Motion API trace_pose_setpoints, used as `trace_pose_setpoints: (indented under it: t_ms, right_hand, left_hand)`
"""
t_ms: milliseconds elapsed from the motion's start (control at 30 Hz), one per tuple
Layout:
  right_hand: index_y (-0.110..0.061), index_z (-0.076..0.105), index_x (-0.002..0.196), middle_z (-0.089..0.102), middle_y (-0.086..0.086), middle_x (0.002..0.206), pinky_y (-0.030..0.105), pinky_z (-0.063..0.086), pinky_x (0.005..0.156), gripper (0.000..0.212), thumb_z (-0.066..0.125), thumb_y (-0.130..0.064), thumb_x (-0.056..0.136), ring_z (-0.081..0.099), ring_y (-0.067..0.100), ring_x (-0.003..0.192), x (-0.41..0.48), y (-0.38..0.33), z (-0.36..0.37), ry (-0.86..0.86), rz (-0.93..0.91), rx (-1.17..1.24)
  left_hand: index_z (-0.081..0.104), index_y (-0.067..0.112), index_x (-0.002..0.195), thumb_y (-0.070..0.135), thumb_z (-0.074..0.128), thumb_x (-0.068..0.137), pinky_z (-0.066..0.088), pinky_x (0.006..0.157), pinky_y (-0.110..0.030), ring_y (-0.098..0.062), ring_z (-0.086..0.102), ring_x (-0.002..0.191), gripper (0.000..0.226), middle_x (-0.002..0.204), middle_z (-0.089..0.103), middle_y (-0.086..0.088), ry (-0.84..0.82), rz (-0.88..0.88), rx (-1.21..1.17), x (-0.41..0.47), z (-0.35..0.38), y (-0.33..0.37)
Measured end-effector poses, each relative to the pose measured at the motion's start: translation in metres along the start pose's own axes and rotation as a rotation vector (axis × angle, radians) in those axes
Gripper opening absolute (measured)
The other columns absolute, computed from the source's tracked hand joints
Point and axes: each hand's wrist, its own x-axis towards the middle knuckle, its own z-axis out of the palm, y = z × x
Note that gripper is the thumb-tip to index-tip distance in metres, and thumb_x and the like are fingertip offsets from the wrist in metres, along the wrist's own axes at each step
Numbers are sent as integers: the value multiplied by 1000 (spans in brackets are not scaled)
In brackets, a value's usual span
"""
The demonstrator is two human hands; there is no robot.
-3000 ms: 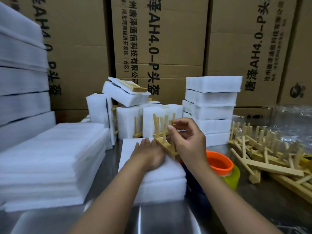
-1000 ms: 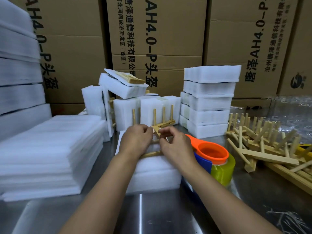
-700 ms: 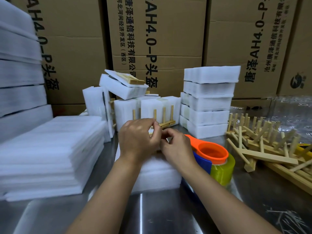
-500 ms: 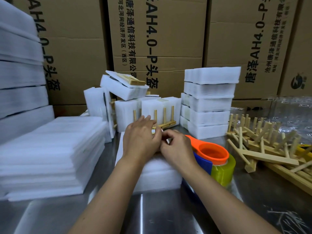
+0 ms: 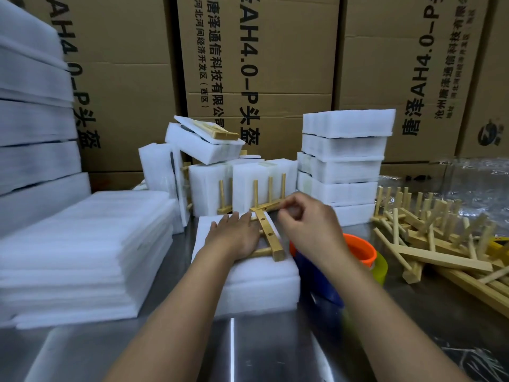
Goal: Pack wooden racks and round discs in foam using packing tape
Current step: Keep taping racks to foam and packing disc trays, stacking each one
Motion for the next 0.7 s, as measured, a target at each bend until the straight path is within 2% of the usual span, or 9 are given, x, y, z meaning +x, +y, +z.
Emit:
trace_pose_setpoints:
  t_ms: [67,167,267,333,367,467,533,633,700]
  right_hand:
    - [-25,58,86,55,-12,68,28,38,56,14,61,-38,81,55,15,73,4,5,-23,-77,53,-211]
    - [-22,44,103,56,-7,94,28,37,57,55,68,-59,71,52,13,83,2,11,-49,-374,222,-493]
    - [-16,26,132,51,2,115,26,39,59,95,78,-57,64,48,19,94,-6,9,-54,-716,399,-668]
    - [-11,16,138,51,3,104,26,39,56,102,81,-45,67,49,21,92,-8,10,-53,-763,418,-692]
    - [-10,14,139,51,4,101,26,40,56,101,81,-39,70,51,21,92,-8,10,-53,-754,415,-691]
    - [-15,12,145,55,7,114,30,47,67,95,77,-27,76,54,23,95,-5,13,-53,-664,354,-679]
    - [-26,19,142,55,1,100,31,49,67,82,70,-22,79,54,20,87,-4,16,-55,-550,287,-610]
    - [-42,44,116,53,-6,84,29,45,61,46,64,-20,80,54,15,77,1,22,-57,-366,199,-384]
    - [-36,60,86,59,-7,85,31,45,69,20,65,-17,80,56,18,80,5,24,-57,-174,164,-139]
  left_hand:
    - [11,22,151,32,16,99,6,115,-49,-25,6,146,53,159,8,-5,-6,-2,-12,-1,-1,1]
    - [13,22,151,31,16,99,6,115,-49,-25,7,145,53,159,9,-5,-11,-5,-20,-1,-2,1]
    - [14,21,151,32,16,99,6,115,-49,-24,7,145,53,159,10,-6,-13,-7,-33,-1,-2,1]
    - [12,22,151,32,17,99,4,115,-48,-23,4,146,53,159,7,-5,-19,-5,-38,-2,-2,1]
    - [11,22,151,32,17,99,3,115,-48,-23,4,146,53,159,6,-5,-18,-3,-39,-2,-2,1]
    - [11,23,151,33,16,100,1,115,-48,-22,3,146,53,159,6,-3,-21,-5,-45,-2,-2,0]
    - [11,23,151,33,16,100,1,115,-48,-22,2,146,53,159,5,-3,-23,-7,-42,-1,-2,0]
    - [11,23,151,33,17,100,1,115,-49,-23,2,146,52,159,5,-4,-23,-4,-29,-1,-3,0]
    - [10,22,151,33,16,100,1,114,-49,-23,2,146,52,159,4,-5,-22,1,-19,0,-3,1]
